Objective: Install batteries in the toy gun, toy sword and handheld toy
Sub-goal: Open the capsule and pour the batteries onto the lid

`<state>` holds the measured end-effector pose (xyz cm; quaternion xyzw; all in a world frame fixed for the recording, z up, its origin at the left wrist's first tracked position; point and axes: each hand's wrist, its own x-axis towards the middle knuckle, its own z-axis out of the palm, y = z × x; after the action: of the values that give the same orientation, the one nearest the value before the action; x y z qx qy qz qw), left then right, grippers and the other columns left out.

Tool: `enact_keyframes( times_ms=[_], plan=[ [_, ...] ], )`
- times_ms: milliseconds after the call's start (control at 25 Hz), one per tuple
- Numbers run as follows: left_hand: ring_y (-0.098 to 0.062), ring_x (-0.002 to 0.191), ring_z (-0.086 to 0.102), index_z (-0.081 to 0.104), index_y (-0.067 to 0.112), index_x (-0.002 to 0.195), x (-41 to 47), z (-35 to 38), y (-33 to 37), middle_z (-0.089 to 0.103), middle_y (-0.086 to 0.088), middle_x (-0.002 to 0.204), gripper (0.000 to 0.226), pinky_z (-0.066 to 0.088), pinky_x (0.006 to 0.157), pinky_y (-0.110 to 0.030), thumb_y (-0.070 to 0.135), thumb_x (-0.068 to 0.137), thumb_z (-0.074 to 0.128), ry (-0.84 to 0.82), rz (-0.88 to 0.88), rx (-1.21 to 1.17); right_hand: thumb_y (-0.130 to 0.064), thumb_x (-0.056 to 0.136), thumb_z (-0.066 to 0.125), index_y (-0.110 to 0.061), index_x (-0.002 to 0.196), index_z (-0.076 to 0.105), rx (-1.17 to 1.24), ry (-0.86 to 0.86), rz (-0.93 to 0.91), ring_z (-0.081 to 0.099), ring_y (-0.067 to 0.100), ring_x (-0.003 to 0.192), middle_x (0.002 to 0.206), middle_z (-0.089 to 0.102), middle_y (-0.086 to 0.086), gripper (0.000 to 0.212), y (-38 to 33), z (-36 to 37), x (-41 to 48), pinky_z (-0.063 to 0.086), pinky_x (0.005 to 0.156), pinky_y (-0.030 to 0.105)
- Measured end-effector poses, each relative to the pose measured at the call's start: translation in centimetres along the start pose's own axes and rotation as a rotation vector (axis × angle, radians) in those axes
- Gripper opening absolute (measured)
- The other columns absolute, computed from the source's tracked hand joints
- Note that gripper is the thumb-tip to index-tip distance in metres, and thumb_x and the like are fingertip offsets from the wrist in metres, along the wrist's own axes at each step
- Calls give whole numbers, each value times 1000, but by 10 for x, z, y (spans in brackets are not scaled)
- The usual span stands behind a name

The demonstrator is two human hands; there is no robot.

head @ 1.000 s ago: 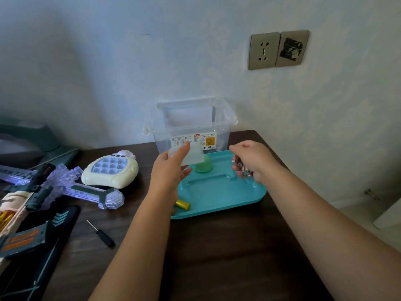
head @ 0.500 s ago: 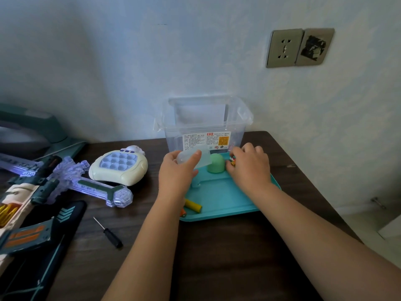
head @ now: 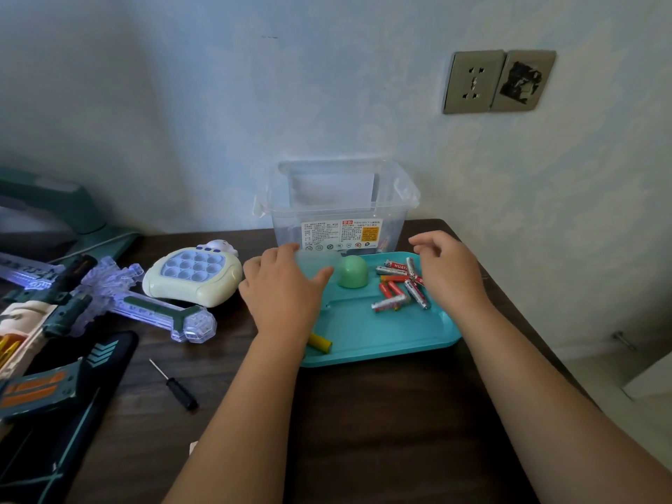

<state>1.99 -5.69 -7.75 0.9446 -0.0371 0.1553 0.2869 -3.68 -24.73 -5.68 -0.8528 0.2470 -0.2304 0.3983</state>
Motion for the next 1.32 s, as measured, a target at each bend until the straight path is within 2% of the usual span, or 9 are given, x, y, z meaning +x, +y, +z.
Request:
enact_keyframes(
  times_ms=[120, 240, 400, 480, 640, 800, 920, 1160, 1320],
  plan=[
    [-30, 131, 35, 47, 24, 143, -1, 2, -1, 49, -5, 141, 71, 34, 98, -43, 61, 84, 62, -97, -41, 68, -22, 99, 46, -28, 111, 64, -70, -32, 38, 53, 6, 98, 119, 61, -4, 23, 10, -10, -5, 41, 62, 17],
    [-31, 133, 33, 43, 26, 145, -2, 1, 1, 46, -6, 143, 74, 34, 100, -44, 60, 83, 64, -136, -60, 51, -24, 92, 56, -32, 103, 65, -260, -147, -121, 54, 11, 98, 103, 57, -6, 16, 5, -21, -15, 44, 70, 24],
    [-30, 133, 34, 47, 26, 142, -3, -1, 5, 47, -5, 142, 68, 33, 101, -43, 54, 84, 67, -48, -11, -5, -38, 85, 67, -38, 104, 62, -472, -708, -177, 55, 8, 92, 103, 58, -10, 19, -22, -33, -37, 44, 73, 25],
    [-31, 131, 36, 51, 24, 139, -5, -3, 6, 50, -6, 139, 62, 33, 100, -41, 49, 85, 68, -8, 10, -44, -42, 84, 68, -40, 107, 63, -546, -854, -189, 55, 8, 93, 104, 59, -10, 24, -28, -31, -44, 44, 75, 25],
    [-30, 117, 47, 62, 24, 122, -7, -5, 6, 61, -4, 120, 40, 36, 91, -36, 36, 85, 70, -35, 78, -84, -46, 87, 63, -38, 106, 65, -483, -811, -186, 54, 8, 88, 97, 56, -11, 21, -27, -23, -46, 39, 65, 21],
    [-17, 98, 60, 59, 34, 94, -7, -11, 10, 68, 5, 102, 16, 45, 77, -29, 23, 85, 65, -410, 75, 65, -48, 86, 62, -33, 100, 64, -515, -757, -182, 55, 7, 88, 95, 57, -12, 20, -21, -10, -47, 45, 70, 23],
    [-14, 95, 59, 59, 36, 97, -7, -14, 14, 67, 6, 106, 17, 47, 79, -29, 24, 87, 65, -485, 110, 116, -44, 90, 59, -27, 100, 65, -465, -744, -175, 58, 7, 90, 99, 62, -8, 20, -22, -14, -45, 51, 81, 27],
    [-20, 97, 63, 62, 28, 116, -15, -14, 26, 65, 1, 110, 36, 56, 85, -34, 20, 82, 71, -601, 159, 101, -27, 98, 50, -26, 123, 52, -12, -344, -24, 62, 12, 75, 95, 63, -1, 25, -20, -46, -25, 47, 59, 23],
    [-15, 83, 68, 63, 29, 103, -21, -12, 49, 69, 0, 103, 29, 58, 80, -34, 10, 81, 68, -627, 175, -86, -20, 99, 46, -23, 118, 53, 152, -294, 90, 64, 15, 79, 97, 61, 1, 21, -13, -44, -19, 53, 64, 27]
  ],
)
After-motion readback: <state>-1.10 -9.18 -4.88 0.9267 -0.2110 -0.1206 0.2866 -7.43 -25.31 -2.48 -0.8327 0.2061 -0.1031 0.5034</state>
